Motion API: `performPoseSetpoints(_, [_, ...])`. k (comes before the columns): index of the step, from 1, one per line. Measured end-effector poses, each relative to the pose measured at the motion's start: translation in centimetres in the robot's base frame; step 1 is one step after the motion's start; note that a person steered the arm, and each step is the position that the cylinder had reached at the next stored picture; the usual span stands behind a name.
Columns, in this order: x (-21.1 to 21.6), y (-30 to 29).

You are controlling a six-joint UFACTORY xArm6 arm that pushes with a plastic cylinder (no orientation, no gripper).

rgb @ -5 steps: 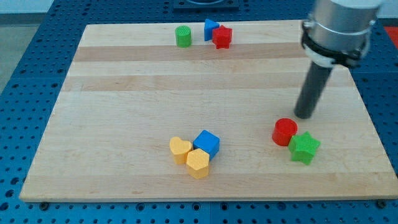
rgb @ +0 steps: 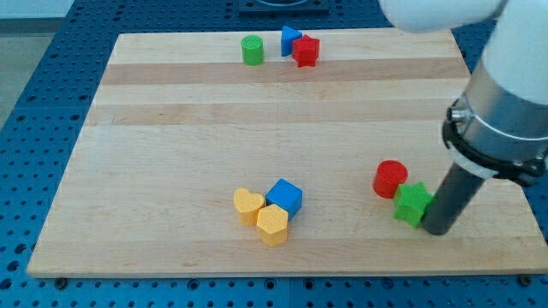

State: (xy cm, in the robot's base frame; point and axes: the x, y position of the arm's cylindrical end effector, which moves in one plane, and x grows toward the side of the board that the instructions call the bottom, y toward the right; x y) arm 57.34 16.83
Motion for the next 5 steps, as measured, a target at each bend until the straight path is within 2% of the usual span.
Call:
performPoseSetpoints(3, [-1.7,-4.7])
performPoseSetpoints(5, [-4.4,-5.3])
